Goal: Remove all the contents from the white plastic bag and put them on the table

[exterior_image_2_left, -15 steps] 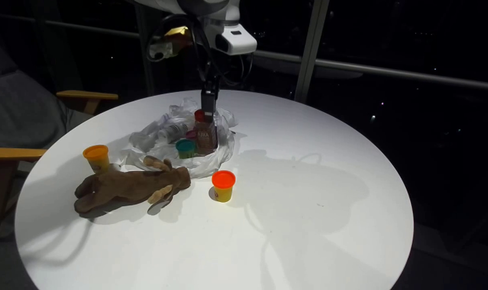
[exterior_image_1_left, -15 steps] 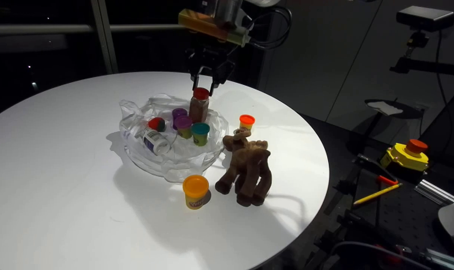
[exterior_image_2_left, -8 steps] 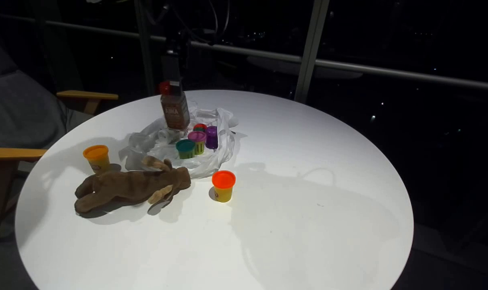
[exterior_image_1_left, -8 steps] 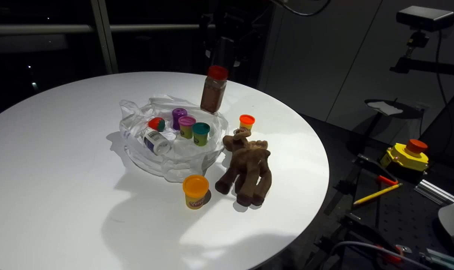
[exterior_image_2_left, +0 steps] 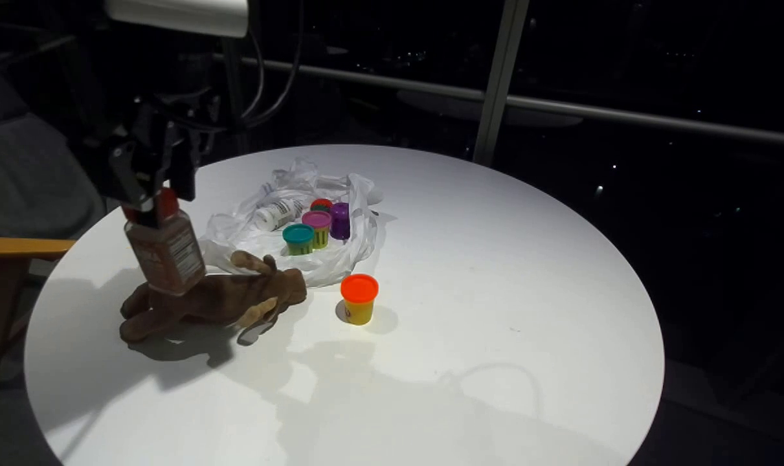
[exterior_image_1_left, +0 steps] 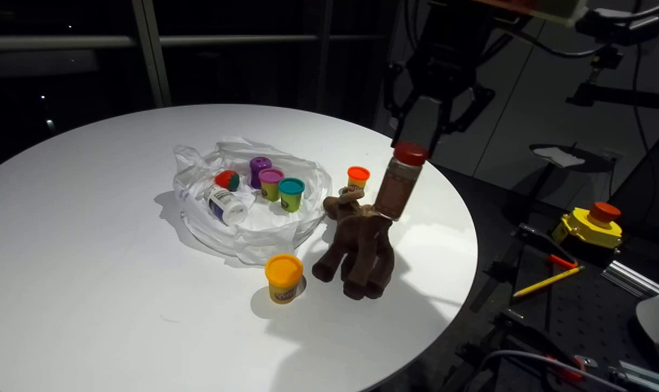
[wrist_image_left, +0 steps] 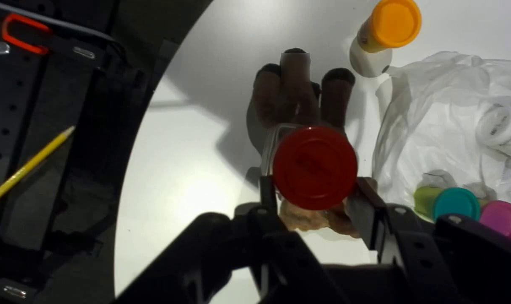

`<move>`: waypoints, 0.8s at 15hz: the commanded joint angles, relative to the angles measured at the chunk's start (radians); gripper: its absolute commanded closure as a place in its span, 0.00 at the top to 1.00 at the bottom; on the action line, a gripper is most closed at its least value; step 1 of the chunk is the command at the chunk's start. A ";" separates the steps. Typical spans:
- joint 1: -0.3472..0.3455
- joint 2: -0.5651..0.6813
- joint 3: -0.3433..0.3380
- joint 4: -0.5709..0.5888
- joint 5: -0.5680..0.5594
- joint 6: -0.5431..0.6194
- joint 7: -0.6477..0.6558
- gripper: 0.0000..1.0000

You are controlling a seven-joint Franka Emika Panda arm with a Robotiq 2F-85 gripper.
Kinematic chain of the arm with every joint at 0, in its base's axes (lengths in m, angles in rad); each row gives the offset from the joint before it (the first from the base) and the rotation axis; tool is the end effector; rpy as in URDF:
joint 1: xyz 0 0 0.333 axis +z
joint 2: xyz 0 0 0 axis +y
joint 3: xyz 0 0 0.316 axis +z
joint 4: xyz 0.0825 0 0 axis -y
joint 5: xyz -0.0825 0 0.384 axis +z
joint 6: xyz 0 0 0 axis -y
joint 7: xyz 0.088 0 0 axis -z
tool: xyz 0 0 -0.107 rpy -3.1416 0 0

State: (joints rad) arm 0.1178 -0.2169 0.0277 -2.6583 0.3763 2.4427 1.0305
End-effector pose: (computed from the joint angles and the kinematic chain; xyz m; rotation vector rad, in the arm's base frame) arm 0.4069 0.0598 0.3120 -2.4458 1.6286 0.1902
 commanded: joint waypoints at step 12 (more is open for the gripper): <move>-0.089 0.062 -0.048 -0.083 0.213 0.137 -0.164 0.22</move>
State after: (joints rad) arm 0.0467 -0.1833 -0.0080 -2.7514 0.5313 2.5238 0.9176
